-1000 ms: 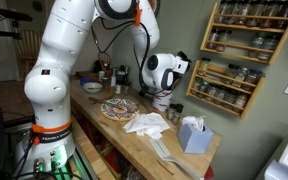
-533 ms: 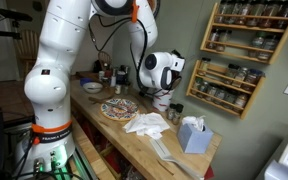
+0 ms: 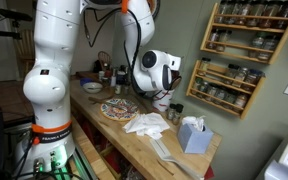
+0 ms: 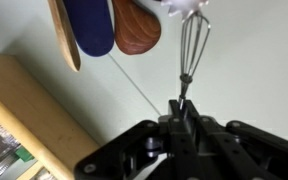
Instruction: Remove the metal whisk from the left side of the rack and put it on the table
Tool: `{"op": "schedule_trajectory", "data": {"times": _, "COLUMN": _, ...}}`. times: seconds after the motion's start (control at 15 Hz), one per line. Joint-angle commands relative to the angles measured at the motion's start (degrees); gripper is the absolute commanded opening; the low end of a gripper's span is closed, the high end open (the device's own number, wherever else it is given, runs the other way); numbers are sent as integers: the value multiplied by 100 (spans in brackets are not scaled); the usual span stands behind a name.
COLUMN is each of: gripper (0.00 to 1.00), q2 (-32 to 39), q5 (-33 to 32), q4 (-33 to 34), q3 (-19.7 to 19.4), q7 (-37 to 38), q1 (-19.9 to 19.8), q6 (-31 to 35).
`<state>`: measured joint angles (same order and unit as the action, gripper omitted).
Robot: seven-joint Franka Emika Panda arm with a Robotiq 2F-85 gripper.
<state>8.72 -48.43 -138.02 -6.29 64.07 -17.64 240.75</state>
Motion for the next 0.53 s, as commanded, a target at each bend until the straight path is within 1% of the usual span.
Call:
{"op": "schedule_trajectory", "data": {"times": 0.0, "gripper": 2, "q2": -561, "q5": -1161, "q4": -415, "q3": -368, "q7": 461, "q1": -118, "q6": -232}}
{"op": "schedule_trajectory", "data": {"times": 0.2, "gripper": 2, "q2": -792, "q5": -2104, "q4": -535, "q3": -696, "q7": 757, "q1": -147, "q6": -547}}
{"op": "schedule_trajectory", "data": {"times": 0.47, "gripper": 2, "q2": -1042, "q5": -3284, "q4": -593, "q3": -1043, "q7": 1182, "q1": -203, "q6": -1195}}
